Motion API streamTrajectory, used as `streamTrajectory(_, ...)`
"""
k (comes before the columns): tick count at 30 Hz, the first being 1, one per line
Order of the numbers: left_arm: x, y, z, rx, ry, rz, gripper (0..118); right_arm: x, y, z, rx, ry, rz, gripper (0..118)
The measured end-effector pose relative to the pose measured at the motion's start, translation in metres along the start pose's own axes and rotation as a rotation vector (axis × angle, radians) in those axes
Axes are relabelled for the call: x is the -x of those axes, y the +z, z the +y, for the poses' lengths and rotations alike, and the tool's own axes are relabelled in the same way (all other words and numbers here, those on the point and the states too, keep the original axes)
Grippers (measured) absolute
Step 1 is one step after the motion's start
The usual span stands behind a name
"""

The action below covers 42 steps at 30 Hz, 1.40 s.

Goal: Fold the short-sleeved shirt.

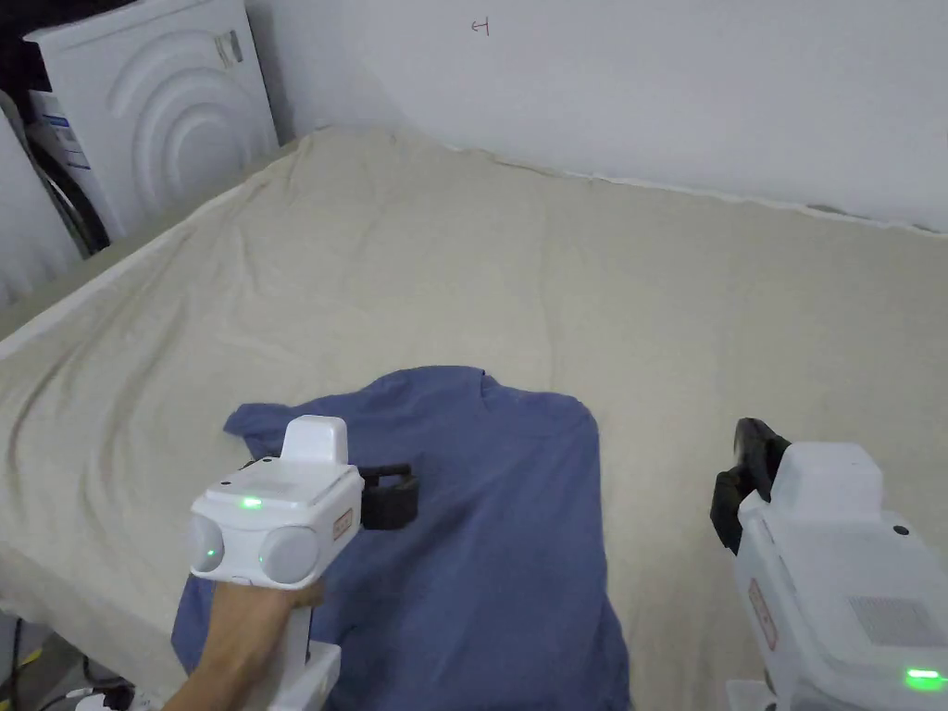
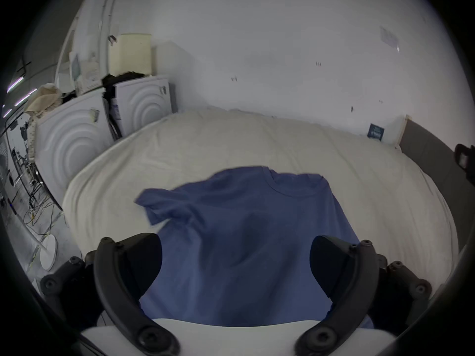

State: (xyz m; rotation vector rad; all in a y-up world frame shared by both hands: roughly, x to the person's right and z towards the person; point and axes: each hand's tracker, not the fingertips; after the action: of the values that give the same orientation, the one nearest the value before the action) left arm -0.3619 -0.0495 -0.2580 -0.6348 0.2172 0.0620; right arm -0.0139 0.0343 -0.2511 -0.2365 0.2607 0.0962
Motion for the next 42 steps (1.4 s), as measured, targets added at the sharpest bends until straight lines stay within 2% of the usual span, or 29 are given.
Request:
streamTrajectory(3,-0.022,-0.043,-0.003,0.102,-0.032,0.004,116,-0.016,-0.003,-0.004,0.025,-0.011,-0.037,2)
streamTrajectory(8,-0.04,-0.097,-0.019,0.256,-0.029,-0.03,109,-0.043,-0.006,-0.015,0.06,-0.009,-0.097,2)
streamTrajectory(11,-0.049,-0.117,-0.035,0.36,-0.022,-0.028,93,-0.062,-0.009,-0.024,0.081,-0.012,-0.13,2)
streamTrajectory(12,-0.05,-0.114,-0.039,0.359,-0.023,-0.041,85,-0.066,-0.008,-0.026,0.088,-0.017,-0.142,2)
streamTrajectory(13,-0.052,-0.106,-0.039,0.286,-0.037,-0.008,85,-0.069,-0.007,-0.028,0.094,-0.02,-0.151,2)
streamTrajectory(14,-0.053,-0.104,-0.038,0.306,-0.033,-0.021,80,-0.071,-0.006,-0.029,0.099,-0.022,-0.157,2)
streamTrajectory(16,-0.054,-0.102,-0.033,0.305,-0.043,-0.051,45,-0.076,-0.003,-0.031,0.107,-0.03,-0.17,2)
streamTrajectory(18,-0.055,-0.103,-0.031,0.297,-0.103,-0.043,2,-0.08,-0.001,-0.034,0.112,-0.04,-0.175,2)
streamTrajectory(21,-0.051,-0.09,-0.023,0.295,-0.063,-0.076,2,-0.083,0.006,-0.033,0.106,-0.053,-0.178,2)
streamTrajectory(24,-0.049,-0.047,0.004,0.163,0.065,-0.175,2,-0.086,0.016,-0.03,0.086,-0.058,-0.182,2)
streamTrajectory(26,-0.052,-0.021,0.028,0.107,0.092,-0.232,2,-0.09,0.02,-0.029,0.077,-0.063,-0.182,2)
streamTrajectory(34,-0.125,0.076,0.131,-0.18,-0.067,-0.424,2,-0.106,0.051,-0.02,0.02,-0.082,-0.201,2)
streamTrajectory(42,-0.225,0.128,0.199,-0.343,-0.197,-0.631,2,-0.143,0.086,-0.021,-0.021,-0.095,-0.294,2)
